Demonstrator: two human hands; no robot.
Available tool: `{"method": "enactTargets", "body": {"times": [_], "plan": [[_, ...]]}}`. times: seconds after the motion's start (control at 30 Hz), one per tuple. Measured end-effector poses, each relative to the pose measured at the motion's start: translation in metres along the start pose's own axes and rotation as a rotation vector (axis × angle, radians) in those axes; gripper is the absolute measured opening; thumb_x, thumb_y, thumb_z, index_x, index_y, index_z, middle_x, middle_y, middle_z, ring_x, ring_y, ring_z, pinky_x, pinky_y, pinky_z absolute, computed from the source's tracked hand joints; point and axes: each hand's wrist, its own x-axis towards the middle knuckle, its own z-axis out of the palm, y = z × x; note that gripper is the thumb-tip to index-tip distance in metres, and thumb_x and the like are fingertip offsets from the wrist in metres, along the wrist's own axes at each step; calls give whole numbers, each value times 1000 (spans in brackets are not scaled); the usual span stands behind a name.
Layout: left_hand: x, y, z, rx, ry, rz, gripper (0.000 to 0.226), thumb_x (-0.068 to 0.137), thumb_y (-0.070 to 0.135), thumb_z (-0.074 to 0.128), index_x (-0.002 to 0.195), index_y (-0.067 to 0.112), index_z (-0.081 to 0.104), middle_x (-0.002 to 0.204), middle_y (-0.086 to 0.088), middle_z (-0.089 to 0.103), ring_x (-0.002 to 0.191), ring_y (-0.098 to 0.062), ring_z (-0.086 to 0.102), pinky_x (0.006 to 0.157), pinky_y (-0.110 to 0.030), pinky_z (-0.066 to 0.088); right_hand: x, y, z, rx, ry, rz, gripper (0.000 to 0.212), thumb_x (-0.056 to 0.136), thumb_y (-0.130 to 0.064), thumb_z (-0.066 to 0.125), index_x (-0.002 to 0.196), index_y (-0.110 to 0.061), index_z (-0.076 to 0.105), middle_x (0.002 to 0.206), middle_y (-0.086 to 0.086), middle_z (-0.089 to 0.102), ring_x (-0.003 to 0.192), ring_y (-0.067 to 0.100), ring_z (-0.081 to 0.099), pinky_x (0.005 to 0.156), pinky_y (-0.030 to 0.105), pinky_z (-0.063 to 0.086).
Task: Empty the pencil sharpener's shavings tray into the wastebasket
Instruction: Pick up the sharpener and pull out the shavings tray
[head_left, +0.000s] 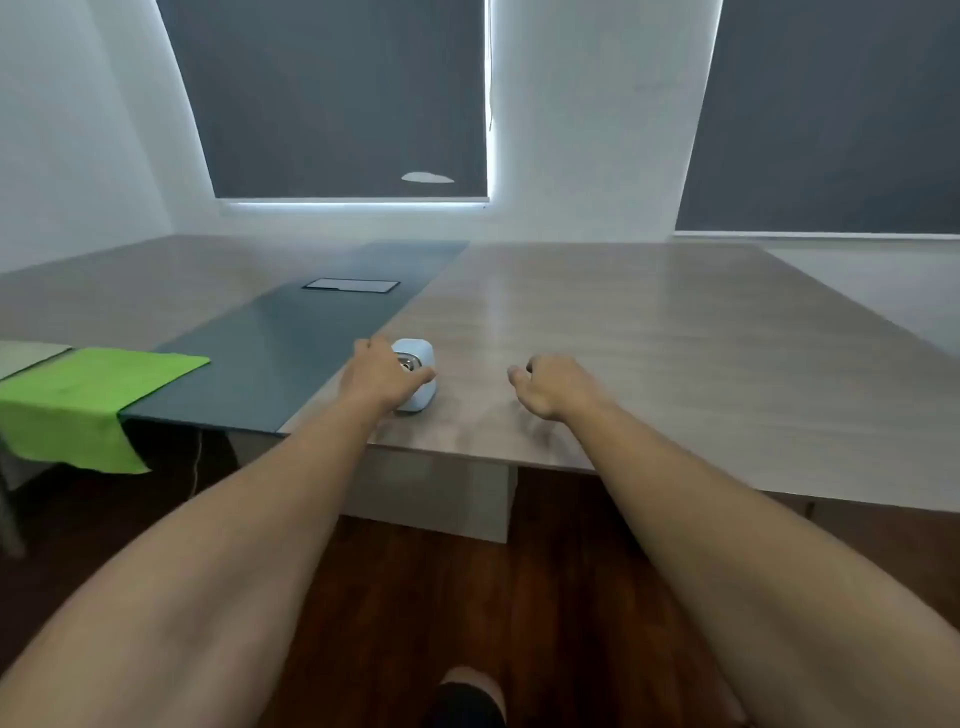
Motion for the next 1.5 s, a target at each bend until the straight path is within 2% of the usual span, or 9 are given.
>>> {"method": "enactTargets", "body": {"times": [0.17, 0.33, 0.6, 0.83, 1.0, 1.17, 1.3, 1.43, 1.5], "plan": [[12, -12, 21, -123, 82, -57, 92, 76, 46, 77, 146, 6, 32, 143, -18, 43, 129, -36, 47, 102, -41, 40, 8, -6, 13, -5, 18, -10, 58, 99, -46, 29, 128, -6, 60, 129, 17, 61, 121, 36, 51, 98, 47, 46], [22, -2, 37, -235, 113, -73, 71, 77, 38, 78, 131, 7, 46, 133, -15, 57, 122, -35, 54, 96, -40, 43, 12, 16, 11, 76, 73, 1, 52, 98, -42, 33, 125, -10, 64, 126, 15, 65, 123, 35, 51, 98, 46, 47], [12, 47, 70, -443, -199, 156, 59, 75, 23, 83, 126, 11, 56, 112, -5, 63, 101, -22, 58, 89, -32, 48, -7, 66, -7, 78, 149, 96, 46, 89, -43, 46, 123, -23, 67, 116, 5, 73, 123, 31, 54, 98, 42, 46], [-3, 76, 95, -754, -501, 258, 75, 57, 22, 83, 127, 14, 58, 125, -17, 64, 116, -30, 62, 103, -45, 49, -37, 114, -20, 200, 11, 124, 26, 75, -35, 65, 93, -27, 82, 98, -4, 79, 98, 17, 69, 85, 30, 55], [-8, 85, 98, -850, -665, 280, 48, 68, 2, 75, 109, 19, 59, 108, -9, 64, 106, -23, 59, 99, -39, 49, -45, 124, -9, 345, -8, 68, 33, 78, -30, 72, 109, -23, 79, 110, -7, 77, 104, 6, 67, 82, 16, 44], [-5, 85, 96, -881, -760, 280, 59, 67, 4, 72, 123, 14, 56, 107, -6, 63, 101, -18, 62, 92, -30, 54, -37, 118, -2, 407, 38, 40, 58, 76, -41, 78, 128, -18, 69, 116, -2, 75, 114, 14, 64, 92, 23, 45], [0, 82, 95, -885, -802, 281, 61, 68, 3, 72, 126, 17, 57, 111, -6, 62, 105, -19, 61, 92, -30, 55, -31, 120, -6, 526, -9, 40, 60, 69, -34, 87, 124, -17, 70, 122, -1, 71, 105, 7, 57, 87, 20, 36], [1, 81, 95, -914, -837, 283, 58, 69, 1, 71, 121, 22, 60, 110, -4, 65, 104, -18, 63, 86, -27, 56, -23, 120, -6, 575, -60, 9, 61, 67, -34, 89, 123, -20, 71, 124, -4, 71, 114, 10, 59, 91, 22, 35], [2, 81, 95, -926, -840, 278, 58, 69, 0, 71, 122, 21, 60, 111, -5, 64, 104, -18, 63, 84, -26, 56, -21, 121, -6, 573, -82, 0, 63, 68, -35, 88, 127, -20, 68, 121, -7, 70, 97, 4, 59, 87, 23, 37]]}}
